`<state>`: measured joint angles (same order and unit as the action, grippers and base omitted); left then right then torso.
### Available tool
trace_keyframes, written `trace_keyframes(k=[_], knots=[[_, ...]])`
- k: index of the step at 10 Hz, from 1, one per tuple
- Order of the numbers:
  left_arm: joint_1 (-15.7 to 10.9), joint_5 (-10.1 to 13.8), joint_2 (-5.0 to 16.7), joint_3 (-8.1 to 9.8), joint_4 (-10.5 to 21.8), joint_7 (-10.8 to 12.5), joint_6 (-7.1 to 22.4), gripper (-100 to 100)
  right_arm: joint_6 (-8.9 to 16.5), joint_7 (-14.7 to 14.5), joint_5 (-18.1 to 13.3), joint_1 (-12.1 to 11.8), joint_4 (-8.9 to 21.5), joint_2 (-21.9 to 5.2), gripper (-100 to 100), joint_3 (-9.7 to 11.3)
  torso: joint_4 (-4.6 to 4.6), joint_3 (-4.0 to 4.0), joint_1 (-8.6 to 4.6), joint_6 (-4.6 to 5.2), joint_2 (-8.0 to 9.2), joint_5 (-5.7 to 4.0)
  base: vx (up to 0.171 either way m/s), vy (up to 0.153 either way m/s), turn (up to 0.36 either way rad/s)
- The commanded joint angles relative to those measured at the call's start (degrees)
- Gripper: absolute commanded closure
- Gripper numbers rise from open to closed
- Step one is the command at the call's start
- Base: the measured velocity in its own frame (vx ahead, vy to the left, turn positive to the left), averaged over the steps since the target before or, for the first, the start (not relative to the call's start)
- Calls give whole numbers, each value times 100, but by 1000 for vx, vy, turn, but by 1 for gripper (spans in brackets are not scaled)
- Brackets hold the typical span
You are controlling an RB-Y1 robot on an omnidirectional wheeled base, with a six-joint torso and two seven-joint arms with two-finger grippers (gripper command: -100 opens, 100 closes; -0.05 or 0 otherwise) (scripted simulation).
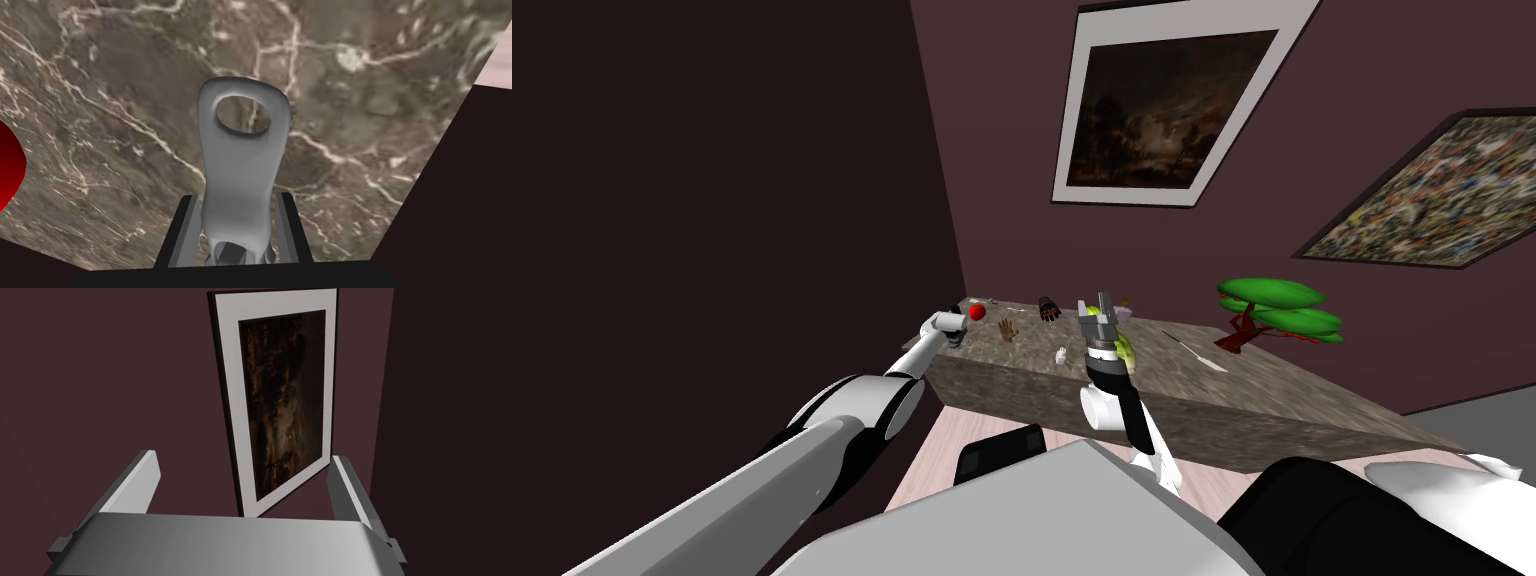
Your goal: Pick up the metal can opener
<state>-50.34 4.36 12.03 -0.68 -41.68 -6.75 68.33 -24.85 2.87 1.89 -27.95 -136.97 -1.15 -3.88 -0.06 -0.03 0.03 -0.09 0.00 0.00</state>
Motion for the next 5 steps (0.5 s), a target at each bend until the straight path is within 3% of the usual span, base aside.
trace_keyframes(k=[1,2,4,5], knots=[[0,0,0,0,0,0,0,0,0,0,0,0,0,0,0,0,0,0,0,0,0,0,0,0,0],[-130,19,13,6,-54,0,190,100,0,0,0,0,0,0,0,0,0,0,0,0,0,0,-48,-2,31],[-161,23,16,10,20,-5,125,100,0,0,0,1,0,0,0,0,5,14,-3,-1,24,-2,-45,-1,7],[-164,23,16,10,13,-5,143,0,0,0,0,0,0,0,0,0,3,9,-2,-1,16,-2,0,0,0]])
